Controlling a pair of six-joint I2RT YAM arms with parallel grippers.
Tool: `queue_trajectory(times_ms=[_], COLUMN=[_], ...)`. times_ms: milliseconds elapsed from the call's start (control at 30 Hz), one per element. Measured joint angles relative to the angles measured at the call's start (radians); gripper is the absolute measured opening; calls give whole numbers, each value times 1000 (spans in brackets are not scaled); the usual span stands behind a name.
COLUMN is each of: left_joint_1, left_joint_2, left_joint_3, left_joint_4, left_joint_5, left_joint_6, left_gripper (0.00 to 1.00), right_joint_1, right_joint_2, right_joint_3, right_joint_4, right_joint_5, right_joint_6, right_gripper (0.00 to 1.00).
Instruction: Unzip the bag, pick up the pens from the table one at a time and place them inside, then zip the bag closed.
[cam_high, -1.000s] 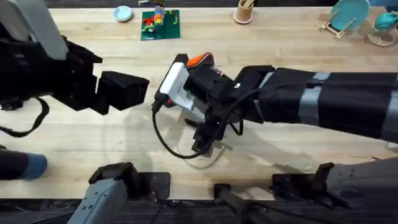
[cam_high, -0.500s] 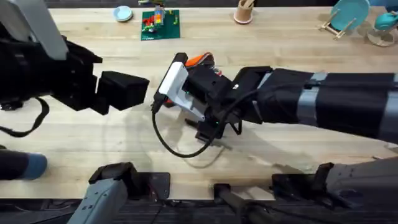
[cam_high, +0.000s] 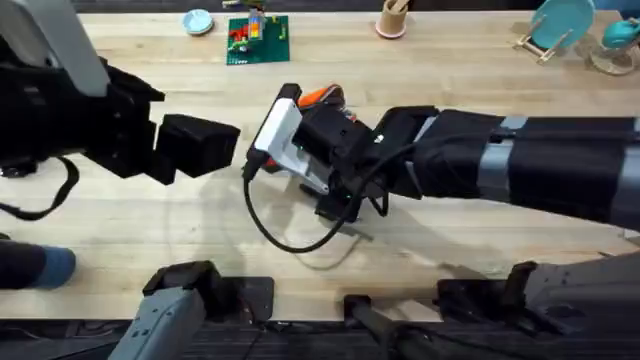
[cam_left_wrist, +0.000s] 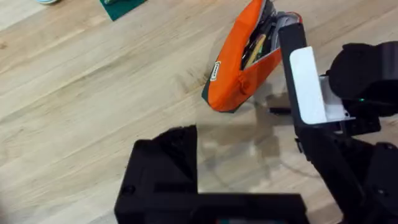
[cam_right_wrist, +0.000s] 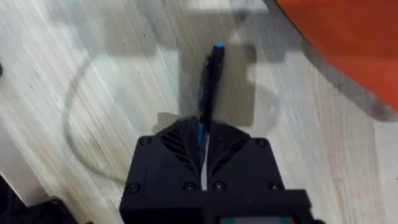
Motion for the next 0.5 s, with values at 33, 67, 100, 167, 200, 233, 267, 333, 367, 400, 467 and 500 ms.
queue_trajectory(times_ms=[33,67,100,167,200,233,267,333,367,400,467,500], left_joint_1=[0,0,0,0,0,0,0,0,0,0,0,0], left_joint_2=[0,0,0,0,0,0,0,0,0,0,0,0], left_joint_3=[0,0,0,0,0,0,0,0,0,0,0,0], left_joint_4=[0,0,0,0,0,0,0,0,0,0,0,0], left_joint_5=[0,0,0,0,0,0,0,0,0,0,0,0], left_joint_6=[0,0,0,0,0,0,0,0,0,0,0,0], left_gripper=[995,994,995,995,995,995,994,995,995,993,994,994], right_joint_1=[0,0,0,0,2,2,2,2,2,2,2,0], right_joint_2=[0,0,0,0,0,0,0,0,0,0,0,0], right_joint_3=[0,0,0,0,0,0,0,1,1,2,4,7], right_joint_4=[0,0,0,0,0,0,0,0,0,0,-5,-10], right_joint_5=[0,1,5,15,19,20,20,22,23,23,25,27], right_joint_6=[0,1,4,20,27,32,37,46,47,49,53,53], right_gripper=[39,38,38,36,35,35,34,32,31,32,31,31])
